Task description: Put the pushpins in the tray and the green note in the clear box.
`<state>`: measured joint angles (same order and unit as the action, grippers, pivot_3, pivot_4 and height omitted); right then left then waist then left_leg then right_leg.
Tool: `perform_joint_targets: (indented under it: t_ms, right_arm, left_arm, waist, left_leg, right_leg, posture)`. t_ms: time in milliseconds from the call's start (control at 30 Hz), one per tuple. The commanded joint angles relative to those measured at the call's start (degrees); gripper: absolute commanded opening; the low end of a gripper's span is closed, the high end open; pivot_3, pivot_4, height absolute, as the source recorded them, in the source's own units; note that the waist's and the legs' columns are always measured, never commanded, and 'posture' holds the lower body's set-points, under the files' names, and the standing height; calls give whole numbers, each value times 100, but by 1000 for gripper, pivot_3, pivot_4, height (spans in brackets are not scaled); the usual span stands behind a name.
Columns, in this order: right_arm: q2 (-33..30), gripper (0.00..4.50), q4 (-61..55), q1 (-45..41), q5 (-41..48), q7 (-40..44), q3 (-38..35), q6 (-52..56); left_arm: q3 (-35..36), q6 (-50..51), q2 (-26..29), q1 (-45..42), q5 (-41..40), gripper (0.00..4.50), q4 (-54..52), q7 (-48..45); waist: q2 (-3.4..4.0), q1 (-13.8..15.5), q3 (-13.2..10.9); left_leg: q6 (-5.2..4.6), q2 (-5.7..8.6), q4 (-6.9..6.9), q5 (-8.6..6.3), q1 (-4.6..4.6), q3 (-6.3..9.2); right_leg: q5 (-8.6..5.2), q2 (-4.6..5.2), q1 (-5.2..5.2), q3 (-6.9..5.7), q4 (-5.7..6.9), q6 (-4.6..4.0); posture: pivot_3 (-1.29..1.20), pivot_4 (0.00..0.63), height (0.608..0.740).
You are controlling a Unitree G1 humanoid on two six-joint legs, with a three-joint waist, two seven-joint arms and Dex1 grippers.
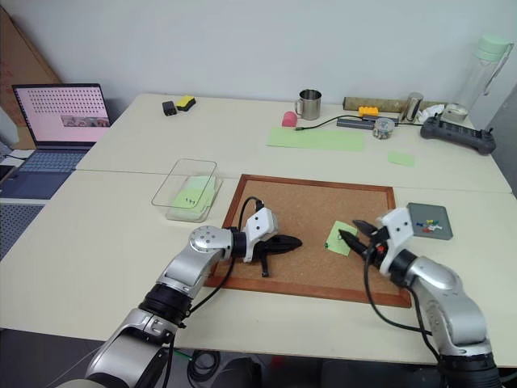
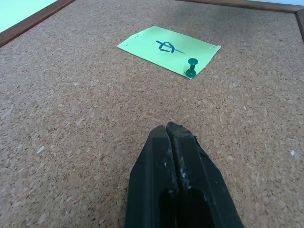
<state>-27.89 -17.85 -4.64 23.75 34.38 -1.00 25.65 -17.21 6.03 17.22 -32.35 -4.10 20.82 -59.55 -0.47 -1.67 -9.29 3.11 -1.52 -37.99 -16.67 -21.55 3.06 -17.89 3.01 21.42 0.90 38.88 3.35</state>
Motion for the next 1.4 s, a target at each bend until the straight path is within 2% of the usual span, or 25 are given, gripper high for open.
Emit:
perform_joint_targets:
  t_ms: [33,467,500,533,767,800,1033,1267,1400]
  right_arm:
    - [97,2169,-13,-112,-330,-9,370,-197]
    - [246,2169,563,-383,-895,66,793,-342]
    - [269,1805,576,-389,-894,71,779,-353]
    - [288,1699,575,-398,-876,87,767,-345]
    - [327,115,563,-385,-850,116,686,-345]
    - [333,33,560,-382,-849,114,676,-346]
    - [351,33,403,-354,-812,92,590,-399]
    - [306,33,-346,-439,-559,158,459,-301]
    - [154,33,-433,-494,-714,166,529,-322]
  left_arm:
    - [-162,141,31,106,100,0,96,-93]
    - [-145,204,69,212,96,0,-55,-43]
    - [-143,206,71,219,97,0,-62,-40]
    - [-142,210,73,226,96,0,-70,-39]
    - [-143,211,61,237,97,0,-80,-31]
    - [-144,208,59,236,97,0,-79,-31]
    - [-156,204,45,218,100,0,-61,-43]
    - [-168,218,68,227,108,0,-50,-66]
    - [-186,237,70,234,112,0,-54,-69]
  waist:
    - [0,0,0]
    - [-1,0,0]
    - [-1,0,-1]
    - [-1,0,0]
    - [-1,0,-1]
    - [-1,0,-1]
    - [-1,0,-1]
    - [-1,-3,-1]
    - [-2,-1,-1]
  left_leg:
    - [0,0,0,0,0,0]
    - [0,0,0,0,0,0]
    - [0,0,1,0,1,0]
    - [0,0,1,0,1,0]
    - [0,0,1,0,1,0]
    - [0,0,0,0,1,0]
    - [0,0,1,0,0,0]
    - [0,0,1,0,-3,0]
    - [0,0,0,0,0,2]
  right_leg:
    - [0,0,0,0,0,0]
    - [0,0,1,1,-1,0]
    - [0,0,1,1,-1,0]
    - [0,0,1,0,-1,0]
    - [0,0,1,1,-1,0]
    - [0,0,1,1,-1,0]
    - [0,0,1,0,-1,0]
    - [0,0,5,1,-1,0]
    - [0,0,1,-1,-1,0]
  posture:
    - [0,150,740]
    - [0,150,740]
    - [0,150,740]
    - [0,150,740]
    - [0,150,740]
    - [0,150,740]
    - [0,150,740]
    - [0,150,740]
    - [0,150,740]
